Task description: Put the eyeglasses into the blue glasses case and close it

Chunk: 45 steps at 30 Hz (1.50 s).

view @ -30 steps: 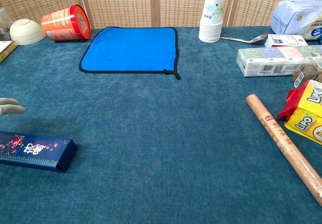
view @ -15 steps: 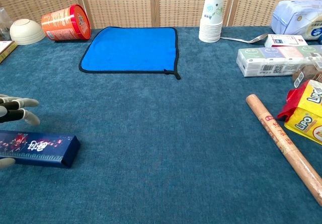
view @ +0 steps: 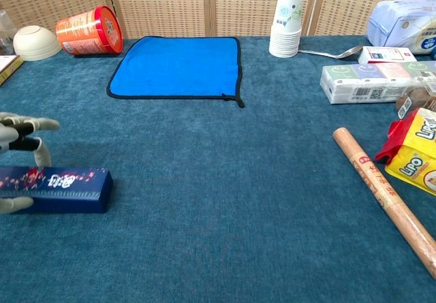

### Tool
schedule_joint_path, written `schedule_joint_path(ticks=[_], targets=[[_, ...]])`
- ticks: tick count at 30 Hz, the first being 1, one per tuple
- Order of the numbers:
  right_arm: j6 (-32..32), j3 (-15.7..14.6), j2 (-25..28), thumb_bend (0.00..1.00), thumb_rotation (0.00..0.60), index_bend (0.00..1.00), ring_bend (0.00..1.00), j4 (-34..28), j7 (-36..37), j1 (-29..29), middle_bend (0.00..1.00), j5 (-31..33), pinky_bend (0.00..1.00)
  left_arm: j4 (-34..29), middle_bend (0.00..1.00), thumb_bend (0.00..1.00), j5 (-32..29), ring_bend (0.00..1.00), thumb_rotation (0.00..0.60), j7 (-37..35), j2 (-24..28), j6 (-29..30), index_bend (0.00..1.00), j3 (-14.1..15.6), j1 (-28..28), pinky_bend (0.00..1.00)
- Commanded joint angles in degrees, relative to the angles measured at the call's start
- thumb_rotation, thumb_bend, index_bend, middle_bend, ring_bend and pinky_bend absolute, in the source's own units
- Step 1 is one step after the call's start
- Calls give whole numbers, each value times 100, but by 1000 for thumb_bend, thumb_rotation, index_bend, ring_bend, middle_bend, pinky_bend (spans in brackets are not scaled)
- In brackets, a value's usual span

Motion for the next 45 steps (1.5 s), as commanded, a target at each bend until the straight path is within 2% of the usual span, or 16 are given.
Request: schedule_joint_path(ticks=[1, 7, 12, 17, 30, 33, 35, 37, 45], targets=[[7, 13, -10, 355, 600, 0, 0, -18, -8, -5, 41, 7, 115, 45, 0, 258, 60, 0, 432, -88, 37, 80, 431, -118, -81, 0], [-22, 37, -31, 355, 600, 0, 0, -72, -82, 18, 41, 1, 114, 354, 0, 258, -40, 0, 432, -336, -46, 31, 415, -465, -348, 0], [-57, 42, -48, 353, 600, 0, 0, -140, -169, 35, 41, -12, 114, 839, 0, 259, -87, 0, 433, -627, -389, -109, 388, -759, -660, 0], [-61, 49, -44, 355, 600, 0, 0, -192, -234, 9, 41, 22, 115, 1237, 0, 258, 9, 0, 433, -856, -717, -199, 359, -896, -917, 0], [-52, 65, -25, 354, 600, 0, 0, -271, -312, -57, 41, 73, 115, 1543, 0, 259, -66, 0, 435, -871, -1078, -582, 316, -774, -1303, 0], [-61, 66, -9, 353, 600, 0, 0, -300, -349, -50, 41, 53, 115, 1511, 0, 258, -142, 0, 432, -727, -1051, -580, 201, -671, -1313, 0], [-63, 70, -7, 353, 600, 0, 0, -321, -374, -46, 41, 41, 115, 1425, 0, 258, -232, 0, 431, -718, -997, -598, 70, -630, -1308, 0], [-71, 71, -4, 354, 600, 0, 0, -337, -390, -39, 41, 30, 115, 1400, 0, 258, -244, 0, 431, -678, -965, -570, 14, -589, -1307, 0], [-159, 70, 29, 355, 600, 0, 0, -402, -435, 44, 41, -55, 115, 1045, 0, 258, -67, 0, 434, -948, -678, -180, 0, -448, -1085, 0]])
